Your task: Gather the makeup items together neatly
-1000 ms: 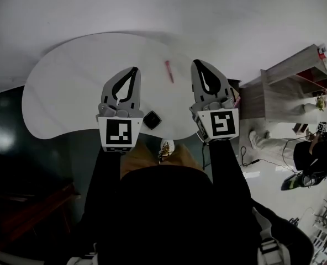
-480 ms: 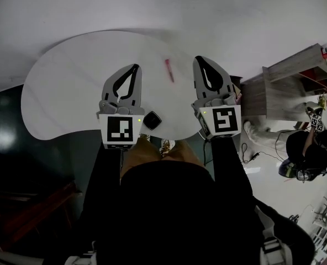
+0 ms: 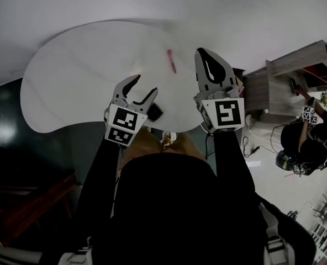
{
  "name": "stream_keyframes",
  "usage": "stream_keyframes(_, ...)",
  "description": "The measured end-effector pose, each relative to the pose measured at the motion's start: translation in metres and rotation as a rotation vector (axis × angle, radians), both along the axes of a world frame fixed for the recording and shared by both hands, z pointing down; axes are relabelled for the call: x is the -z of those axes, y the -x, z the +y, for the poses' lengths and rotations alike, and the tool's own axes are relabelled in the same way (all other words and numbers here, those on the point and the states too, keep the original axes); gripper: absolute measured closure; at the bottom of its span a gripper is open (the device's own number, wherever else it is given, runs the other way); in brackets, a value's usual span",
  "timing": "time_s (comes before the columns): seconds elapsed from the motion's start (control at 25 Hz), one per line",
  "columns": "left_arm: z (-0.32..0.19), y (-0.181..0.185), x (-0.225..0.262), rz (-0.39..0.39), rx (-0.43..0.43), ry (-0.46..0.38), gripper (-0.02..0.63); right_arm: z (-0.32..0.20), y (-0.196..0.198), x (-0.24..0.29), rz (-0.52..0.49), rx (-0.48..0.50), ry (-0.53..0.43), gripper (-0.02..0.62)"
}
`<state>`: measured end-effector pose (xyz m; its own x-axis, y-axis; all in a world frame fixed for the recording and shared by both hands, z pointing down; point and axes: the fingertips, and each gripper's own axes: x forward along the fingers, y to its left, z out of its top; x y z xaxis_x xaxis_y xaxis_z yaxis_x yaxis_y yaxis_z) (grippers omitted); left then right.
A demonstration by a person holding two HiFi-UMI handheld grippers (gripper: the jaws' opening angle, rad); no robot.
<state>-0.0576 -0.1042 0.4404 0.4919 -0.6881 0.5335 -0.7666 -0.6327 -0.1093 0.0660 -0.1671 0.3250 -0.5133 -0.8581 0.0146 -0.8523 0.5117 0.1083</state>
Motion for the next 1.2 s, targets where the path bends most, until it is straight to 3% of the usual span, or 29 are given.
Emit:
stream_keyframes(0.28, 0.048, -0.009, -0.096, -0.127, -0.119, 0.369, 0.275, 0.001, 0.000, -0.004, 0.002, 0.005, 0.008, 0.568)
stream_keyframes(0.52, 0.081, -0.014, -0.151, -0.190, -0.163, 0.560, 0.253, 0.003, -0.005, -0.010, 0.014, -0.004, 0.024, 0.568)
stream_keyframes(0.88, 0.092, -0.011, -0.202, -0.317, -0.142, 0.611, 0.250, 0.002, -0.007, -0.012, 0.033, -0.001, 0.033, 0.568)
stream_keyframes(1.2, 0.087, -0.005, -0.197, -0.316, -0.166, 0.577, 0.270, 0.004, -0.012, -0.016, 0.026, -0.002, 0.035, 0.568)
